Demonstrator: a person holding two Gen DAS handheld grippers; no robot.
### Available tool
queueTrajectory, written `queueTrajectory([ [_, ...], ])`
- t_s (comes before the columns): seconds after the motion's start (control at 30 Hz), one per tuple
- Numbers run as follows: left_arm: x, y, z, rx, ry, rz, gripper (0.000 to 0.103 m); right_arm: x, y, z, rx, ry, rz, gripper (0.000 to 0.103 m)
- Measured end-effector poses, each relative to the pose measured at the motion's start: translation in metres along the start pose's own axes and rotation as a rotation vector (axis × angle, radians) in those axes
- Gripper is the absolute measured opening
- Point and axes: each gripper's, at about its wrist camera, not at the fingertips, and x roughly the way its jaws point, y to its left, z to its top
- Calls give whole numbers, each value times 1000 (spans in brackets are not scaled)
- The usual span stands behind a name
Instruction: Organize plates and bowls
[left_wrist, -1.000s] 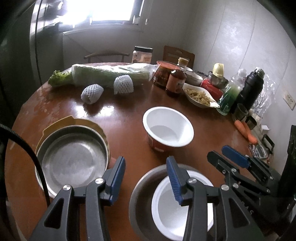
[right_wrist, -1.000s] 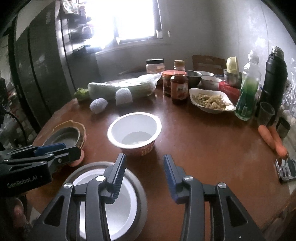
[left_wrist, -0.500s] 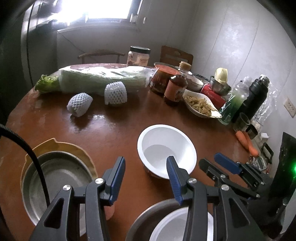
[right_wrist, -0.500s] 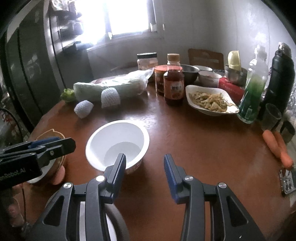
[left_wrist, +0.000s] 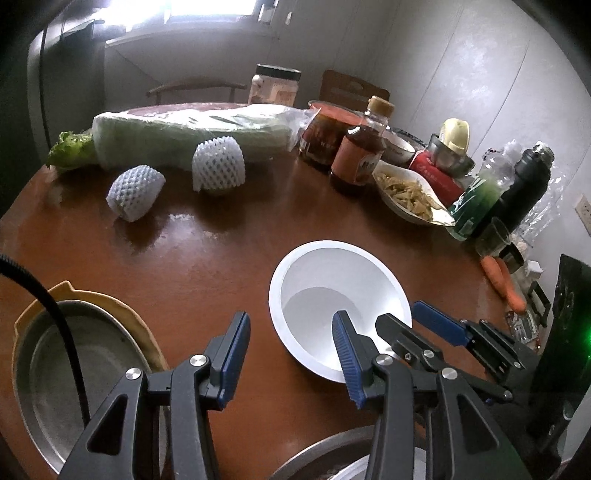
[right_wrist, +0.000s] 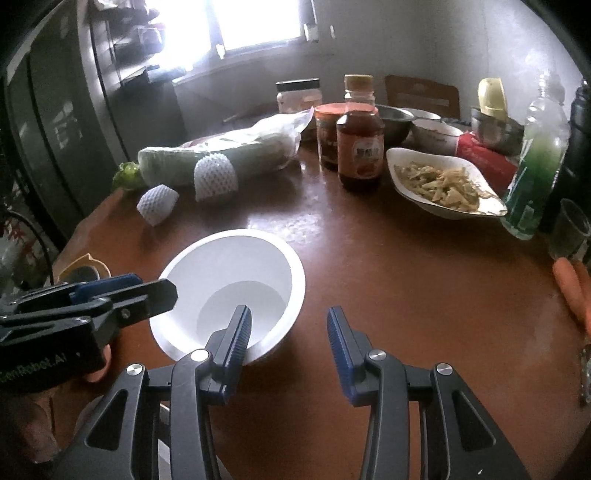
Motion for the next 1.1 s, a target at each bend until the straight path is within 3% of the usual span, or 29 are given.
queueTrajectory([
  [0.17,8,1,-1,-4,26,-8,46,9,2,2,-12,15,28,43],
  [0.3,13,6,-1,-34,43,-22,46,11,7,1,-34,10,43,33],
  [0.5,17,12,-3,-70,63,-72,46,10,8,1,-35,13,61,26],
  [1.1,-12,6,-8,-60,-14,-105,46,-10,18,0,-36,-26,83,23],
])
